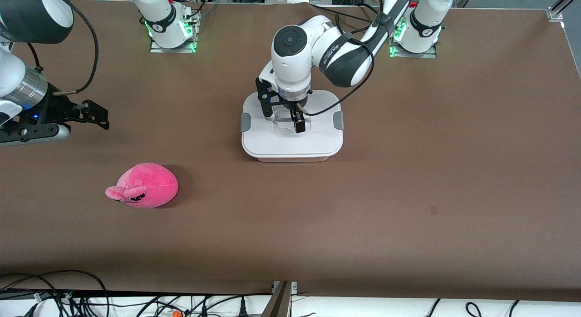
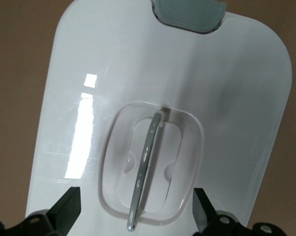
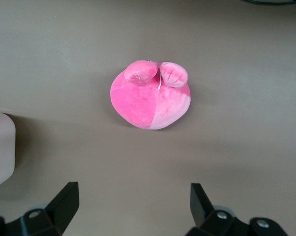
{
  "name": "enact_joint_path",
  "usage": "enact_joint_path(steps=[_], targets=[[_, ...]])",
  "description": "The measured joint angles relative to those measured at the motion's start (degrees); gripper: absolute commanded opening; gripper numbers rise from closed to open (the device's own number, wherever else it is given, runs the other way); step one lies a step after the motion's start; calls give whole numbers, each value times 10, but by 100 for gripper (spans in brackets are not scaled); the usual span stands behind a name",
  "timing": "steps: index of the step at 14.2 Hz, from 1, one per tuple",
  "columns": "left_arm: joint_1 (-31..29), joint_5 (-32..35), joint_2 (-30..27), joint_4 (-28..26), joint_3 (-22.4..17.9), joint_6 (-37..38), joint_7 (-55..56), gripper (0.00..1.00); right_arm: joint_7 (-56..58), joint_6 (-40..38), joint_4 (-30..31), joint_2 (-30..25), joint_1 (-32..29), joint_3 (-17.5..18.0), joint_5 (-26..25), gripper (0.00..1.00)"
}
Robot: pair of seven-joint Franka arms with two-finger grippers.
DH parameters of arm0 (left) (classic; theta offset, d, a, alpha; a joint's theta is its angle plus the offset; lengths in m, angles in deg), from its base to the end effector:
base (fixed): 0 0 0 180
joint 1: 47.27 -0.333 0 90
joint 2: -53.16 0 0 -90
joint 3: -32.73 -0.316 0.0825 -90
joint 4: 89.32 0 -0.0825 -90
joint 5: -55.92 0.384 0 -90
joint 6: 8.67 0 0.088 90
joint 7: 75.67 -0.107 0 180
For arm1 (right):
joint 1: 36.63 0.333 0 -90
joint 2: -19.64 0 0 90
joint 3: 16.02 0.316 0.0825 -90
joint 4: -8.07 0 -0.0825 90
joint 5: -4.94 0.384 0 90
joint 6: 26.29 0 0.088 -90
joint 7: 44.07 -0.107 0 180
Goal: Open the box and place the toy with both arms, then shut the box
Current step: 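Move the left gripper over the white box lid and grasp its handle, then hold the lid handle with the left gripper while the right gripper grasps the pink toy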
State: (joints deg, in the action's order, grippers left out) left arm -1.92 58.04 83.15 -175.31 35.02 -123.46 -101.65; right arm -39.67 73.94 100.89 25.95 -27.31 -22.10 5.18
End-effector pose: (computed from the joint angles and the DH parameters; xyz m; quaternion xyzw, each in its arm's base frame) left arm 0.4741 -0.5102 0.3628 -0.7973 0.6034 0.0087 0.0085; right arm 0.5977 0.0372 0.5536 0.9977 0.0666 0.0099 0.0039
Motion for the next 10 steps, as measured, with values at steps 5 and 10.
enact_joint_path(steps=[5, 10], targets=[[6, 9, 6, 0, 0, 0, 7, 100, 1, 17, 1, 40, 3, 2, -8, 100], [21, 9, 9, -1, 0, -1, 12, 65, 8, 59, 3, 107, 1, 0, -9, 100]])
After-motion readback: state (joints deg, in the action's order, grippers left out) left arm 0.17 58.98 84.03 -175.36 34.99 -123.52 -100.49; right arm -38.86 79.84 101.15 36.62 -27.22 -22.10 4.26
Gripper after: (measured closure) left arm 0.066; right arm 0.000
